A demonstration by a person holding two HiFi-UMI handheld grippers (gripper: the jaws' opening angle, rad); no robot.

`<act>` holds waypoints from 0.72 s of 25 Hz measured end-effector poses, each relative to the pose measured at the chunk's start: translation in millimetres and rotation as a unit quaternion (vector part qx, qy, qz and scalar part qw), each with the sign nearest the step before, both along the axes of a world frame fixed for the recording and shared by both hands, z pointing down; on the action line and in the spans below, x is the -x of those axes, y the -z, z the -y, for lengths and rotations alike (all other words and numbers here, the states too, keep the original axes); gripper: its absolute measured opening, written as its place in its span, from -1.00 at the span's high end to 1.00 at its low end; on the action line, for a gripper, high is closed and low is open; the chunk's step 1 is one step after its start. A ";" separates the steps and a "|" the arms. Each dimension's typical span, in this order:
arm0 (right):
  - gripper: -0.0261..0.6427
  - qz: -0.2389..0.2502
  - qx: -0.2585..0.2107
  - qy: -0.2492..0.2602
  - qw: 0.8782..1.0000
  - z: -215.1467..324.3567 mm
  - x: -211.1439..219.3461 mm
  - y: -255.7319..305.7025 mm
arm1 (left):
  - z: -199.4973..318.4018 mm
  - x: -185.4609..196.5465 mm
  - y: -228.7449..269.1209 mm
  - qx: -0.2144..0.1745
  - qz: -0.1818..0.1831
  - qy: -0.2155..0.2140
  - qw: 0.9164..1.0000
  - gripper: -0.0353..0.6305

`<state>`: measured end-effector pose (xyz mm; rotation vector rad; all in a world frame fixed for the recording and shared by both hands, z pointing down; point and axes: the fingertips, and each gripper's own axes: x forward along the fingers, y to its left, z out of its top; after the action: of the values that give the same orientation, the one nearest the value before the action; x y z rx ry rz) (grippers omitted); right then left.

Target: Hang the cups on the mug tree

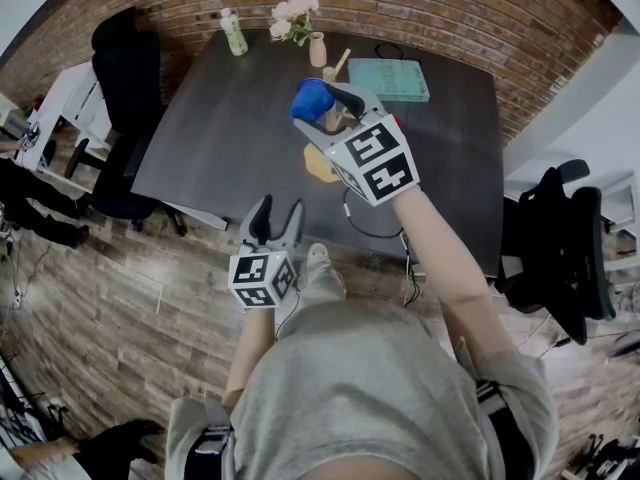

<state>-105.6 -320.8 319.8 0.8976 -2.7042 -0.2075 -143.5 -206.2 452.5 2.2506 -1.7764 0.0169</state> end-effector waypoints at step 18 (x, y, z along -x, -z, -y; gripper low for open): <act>0.08 0.026 0.003 -0.092 0.995 4.9 -72.0 -43.6 | 10.8 -9.2 -15.9 0.018 0.005 -0.023 1.000 0.19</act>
<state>-33.6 -325.7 363.4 1.1580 -2.6456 -0.1383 -134.3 -217.0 468.4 2.2695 -1.7135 0.0686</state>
